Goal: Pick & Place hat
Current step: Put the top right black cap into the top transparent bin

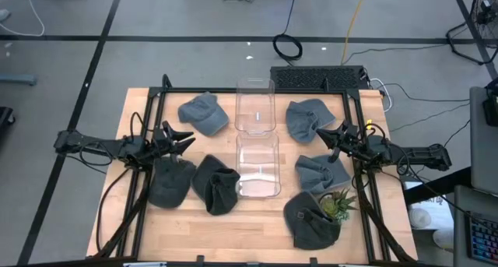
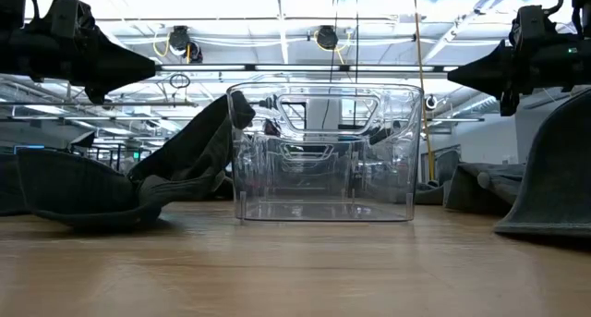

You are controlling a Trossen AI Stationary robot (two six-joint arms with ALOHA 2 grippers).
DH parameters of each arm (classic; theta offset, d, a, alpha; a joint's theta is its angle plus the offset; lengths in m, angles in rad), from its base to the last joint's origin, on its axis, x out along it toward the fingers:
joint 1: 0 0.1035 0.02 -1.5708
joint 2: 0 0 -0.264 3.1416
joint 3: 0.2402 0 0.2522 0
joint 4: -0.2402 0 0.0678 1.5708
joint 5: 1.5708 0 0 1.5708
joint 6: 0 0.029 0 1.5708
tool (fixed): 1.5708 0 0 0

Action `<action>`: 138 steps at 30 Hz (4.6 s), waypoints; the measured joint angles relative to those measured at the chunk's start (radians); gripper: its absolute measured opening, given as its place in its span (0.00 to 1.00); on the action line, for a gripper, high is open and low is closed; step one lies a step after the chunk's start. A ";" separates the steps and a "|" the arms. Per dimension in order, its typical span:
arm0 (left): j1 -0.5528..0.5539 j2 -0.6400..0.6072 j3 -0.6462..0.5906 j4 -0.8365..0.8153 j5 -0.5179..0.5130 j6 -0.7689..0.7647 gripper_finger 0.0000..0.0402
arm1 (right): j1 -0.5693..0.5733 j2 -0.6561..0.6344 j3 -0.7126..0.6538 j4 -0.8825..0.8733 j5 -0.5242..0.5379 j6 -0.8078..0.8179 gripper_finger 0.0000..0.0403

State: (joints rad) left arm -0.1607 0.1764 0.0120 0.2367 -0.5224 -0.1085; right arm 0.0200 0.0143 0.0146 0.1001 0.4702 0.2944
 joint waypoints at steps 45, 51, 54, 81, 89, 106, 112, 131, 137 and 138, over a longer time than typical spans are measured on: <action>0.003 0.142 0.475 -0.431 0.095 0.061 0.90 | 0.000 0.000 0.000 0.000 0.000 0.000 0.00; 0.003 0.266 0.648 -0.566 0.095 0.061 0.90 | 0.000 0.000 0.000 0.000 0.000 0.000 0.00; 0.003 0.333 0.728 -0.617 0.095 0.078 0.90 | 0.000 0.000 0.000 0.000 0.000 0.000 0.00; 0.001 0.887 1.491 -1.436 0.187 -0.105 0.90 | 0.000 0.000 0.000 0.000 0.000 0.000 0.00; 0.002 1.020 1.644 -1.655 0.210 -0.080 0.90 | 0.000 0.000 0.000 0.000 0.000 0.000 0.00; 0.060 1.241 1.764 -1.737 0.390 0.239 0.90 | 0.000 0.000 0.000 0.000 0.000 0.000 0.00; 0.138 1.306 1.765 -1.776 0.457 0.325 0.90 | 0.000 0.000 0.000 0.000 0.000 0.000 0.00; 0.342 1.496 1.765 -1.809 0.567 0.651 0.90 | 0.000 0.000 0.000 0.000 0.000 0.000 0.00; 0.358 1.553 1.765 -1.808 0.627 0.691 0.90 | 0.000 0.000 0.000 0.000 0.000 0.000 0.00; 0.358 1.560 1.760 -1.806 0.628 0.691 0.90 | 0.000 0.000 0.000 0.000 0.000 0.000 0.00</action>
State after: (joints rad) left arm 0.1973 1.7362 1.7722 -1.5695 0.1051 0.5820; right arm 0.0198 0.0143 0.0145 0.1001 0.4702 0.2947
